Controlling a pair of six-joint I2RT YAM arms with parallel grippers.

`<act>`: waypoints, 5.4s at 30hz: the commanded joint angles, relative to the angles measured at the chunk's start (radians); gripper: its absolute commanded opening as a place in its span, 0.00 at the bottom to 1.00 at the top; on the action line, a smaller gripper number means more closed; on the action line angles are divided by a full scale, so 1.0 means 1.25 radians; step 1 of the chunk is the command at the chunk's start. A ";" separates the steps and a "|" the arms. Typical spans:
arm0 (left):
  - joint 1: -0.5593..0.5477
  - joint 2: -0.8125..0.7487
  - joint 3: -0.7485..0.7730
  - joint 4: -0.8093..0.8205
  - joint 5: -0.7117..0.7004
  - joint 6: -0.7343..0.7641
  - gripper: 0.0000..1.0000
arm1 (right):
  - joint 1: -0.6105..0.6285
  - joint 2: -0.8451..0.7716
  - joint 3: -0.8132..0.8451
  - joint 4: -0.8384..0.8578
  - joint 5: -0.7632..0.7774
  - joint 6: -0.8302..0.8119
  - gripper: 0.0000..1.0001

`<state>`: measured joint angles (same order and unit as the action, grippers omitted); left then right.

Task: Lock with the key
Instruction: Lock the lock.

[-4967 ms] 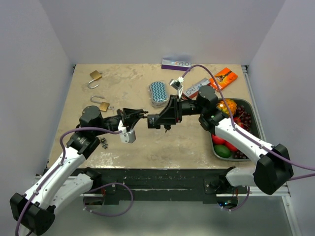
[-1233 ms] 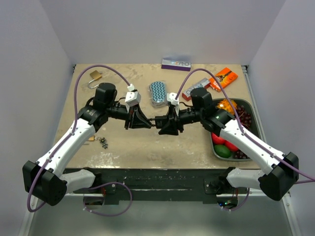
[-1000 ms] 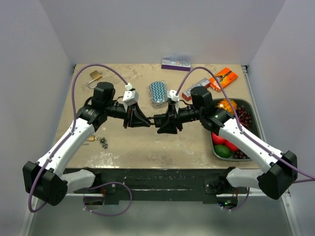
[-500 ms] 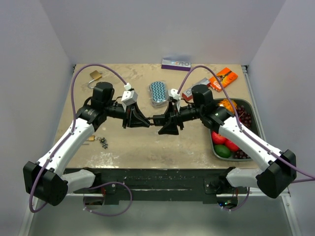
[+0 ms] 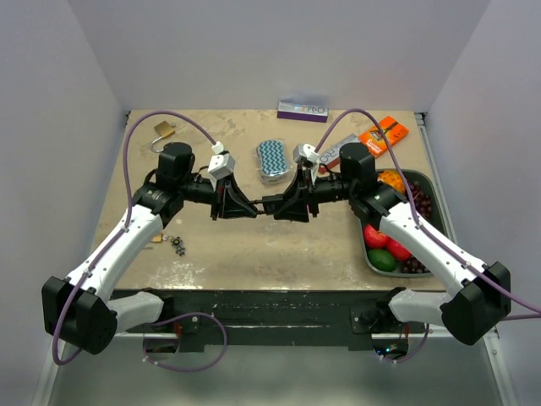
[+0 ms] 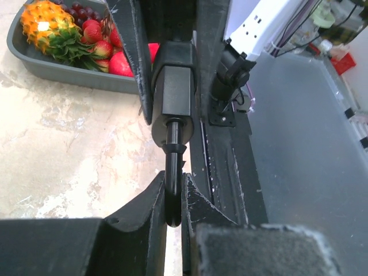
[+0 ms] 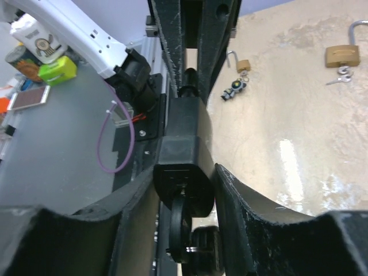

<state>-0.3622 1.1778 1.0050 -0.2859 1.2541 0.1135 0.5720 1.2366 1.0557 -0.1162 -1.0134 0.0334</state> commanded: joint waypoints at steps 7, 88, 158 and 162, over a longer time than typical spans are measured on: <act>-0.001 -0.022 -0.015 0.266 0.061 -0.173 0.00 | 0.020 -0.005 -0.006 0.057 -0.010 0.013 0.45; -0.005 -0.108 -0.249 0.743 -0.040 -0.588 0.32 | 0.022 -0.039 -0.053 0.347 -0.045 0.314 0.00; -0.286 0.129 0.147 0.414 -0.217 -0.406 0.00 | 0.286 0.178 -0.037 0.105 0.004 0.079 0.00; -0.288 0.132 0.167 0.379 -0.235 -0.385 0.00 | 0.298 0.186 -0.028 0.059 0.009 0.047 0.00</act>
<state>-0.5297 1.3170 1.0039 -0.0505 1.3666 -0.4072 0.6682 1.2907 1.0283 -0.0589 -1.0733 0.2787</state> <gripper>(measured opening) 0.144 0.391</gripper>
